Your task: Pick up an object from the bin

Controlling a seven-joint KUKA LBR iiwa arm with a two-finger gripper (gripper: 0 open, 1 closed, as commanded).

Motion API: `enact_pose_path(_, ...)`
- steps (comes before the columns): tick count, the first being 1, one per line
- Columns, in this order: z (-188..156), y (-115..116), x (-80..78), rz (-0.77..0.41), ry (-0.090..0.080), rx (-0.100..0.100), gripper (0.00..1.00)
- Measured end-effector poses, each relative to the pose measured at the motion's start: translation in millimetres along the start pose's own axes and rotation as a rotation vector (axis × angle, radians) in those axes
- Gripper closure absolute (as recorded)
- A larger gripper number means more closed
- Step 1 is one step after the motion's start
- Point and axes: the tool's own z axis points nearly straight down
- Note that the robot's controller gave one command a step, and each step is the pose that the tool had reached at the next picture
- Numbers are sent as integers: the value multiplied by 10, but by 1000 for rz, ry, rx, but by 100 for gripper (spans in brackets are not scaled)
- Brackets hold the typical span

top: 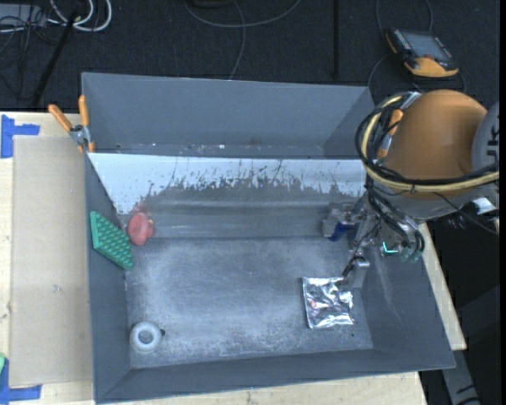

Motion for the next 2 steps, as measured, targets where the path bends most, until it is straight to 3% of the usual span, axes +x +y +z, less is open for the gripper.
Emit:
enact_pose_path(1, 1290, -340, 129, -342, -2, 0, 0)
enact_pose_path(2, 1267, -335, 118, -345, -6, 1, 100)
